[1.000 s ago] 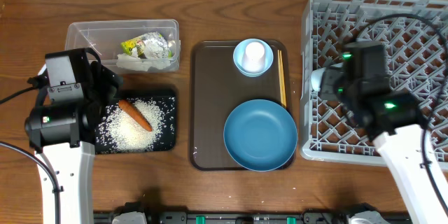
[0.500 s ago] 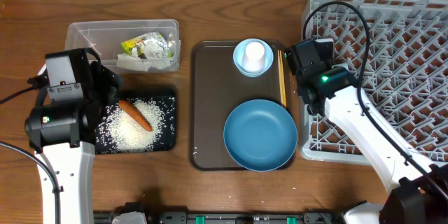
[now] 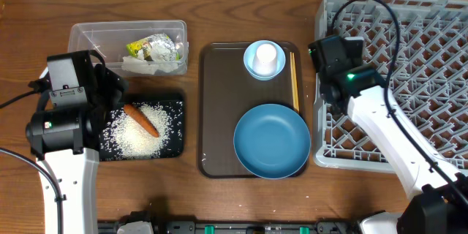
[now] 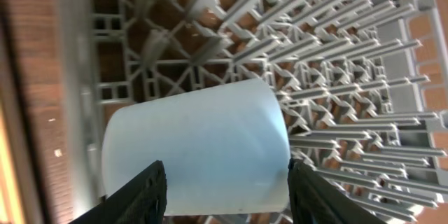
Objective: Sort waste into correct bins and load items into the dishwasher rack
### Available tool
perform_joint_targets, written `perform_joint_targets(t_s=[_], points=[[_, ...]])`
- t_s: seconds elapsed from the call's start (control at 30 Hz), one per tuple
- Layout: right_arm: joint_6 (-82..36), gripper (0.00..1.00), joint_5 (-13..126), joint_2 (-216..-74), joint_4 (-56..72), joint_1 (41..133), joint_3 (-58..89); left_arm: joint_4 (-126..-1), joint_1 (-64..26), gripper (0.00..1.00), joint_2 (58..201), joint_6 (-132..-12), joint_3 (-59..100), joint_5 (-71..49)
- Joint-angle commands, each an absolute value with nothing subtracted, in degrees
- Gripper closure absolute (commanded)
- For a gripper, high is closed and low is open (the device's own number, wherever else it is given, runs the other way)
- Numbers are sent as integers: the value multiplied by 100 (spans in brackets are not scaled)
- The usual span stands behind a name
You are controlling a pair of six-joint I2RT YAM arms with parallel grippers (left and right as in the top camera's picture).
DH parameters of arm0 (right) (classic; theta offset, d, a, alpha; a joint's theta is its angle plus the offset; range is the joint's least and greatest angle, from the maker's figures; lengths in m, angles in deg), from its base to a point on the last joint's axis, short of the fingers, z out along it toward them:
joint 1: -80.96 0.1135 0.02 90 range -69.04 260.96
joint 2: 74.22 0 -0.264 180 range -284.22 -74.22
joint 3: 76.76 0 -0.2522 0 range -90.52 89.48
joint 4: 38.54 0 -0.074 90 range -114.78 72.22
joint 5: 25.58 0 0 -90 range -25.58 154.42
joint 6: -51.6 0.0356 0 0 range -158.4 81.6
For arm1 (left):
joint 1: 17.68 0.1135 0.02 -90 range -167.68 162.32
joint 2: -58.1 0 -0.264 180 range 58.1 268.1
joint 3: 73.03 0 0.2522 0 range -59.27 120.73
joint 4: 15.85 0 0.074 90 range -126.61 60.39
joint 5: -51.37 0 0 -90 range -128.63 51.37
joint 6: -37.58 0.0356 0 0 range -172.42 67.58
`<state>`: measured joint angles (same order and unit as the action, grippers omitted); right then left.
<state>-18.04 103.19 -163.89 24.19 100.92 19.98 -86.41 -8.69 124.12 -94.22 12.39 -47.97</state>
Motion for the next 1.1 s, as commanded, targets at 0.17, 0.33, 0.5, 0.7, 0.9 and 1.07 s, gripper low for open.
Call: perform_joint_targets(t_s=[0.17, 0.33, 0.5, 0.7, 0.9, 1.07], points=[[-1716, 47, 9980, -16413, 2559, 9502, 1948, -8658, -831, 1, 12434, -9431, 1252, -4808], [-1716, 48, 9678, -16413, 2587, 9246, 1950, -8658, -831, 1, 12434, -9431, 1252, -4808], [-1648, 48, 9676, -16413, 2725, 9087, 1950, -8658, -831, 1, 12434, -9431, 1252, -4808], [-1461, 48, 9674, -16413, 2825, 8914, 1950, -8658, -831, 1, 12434, -9431, 1252, -4808], [-1257, 48, 9674, -16413, 2954, 8742, 1950, -8658, -831, 1, 12434, -9431, 1252, -4808], [-1224, 47, 9667, -16413, 3046, 8457, 1950, -8658, -831, 1, 12434, -9431, 1252, -4808]])
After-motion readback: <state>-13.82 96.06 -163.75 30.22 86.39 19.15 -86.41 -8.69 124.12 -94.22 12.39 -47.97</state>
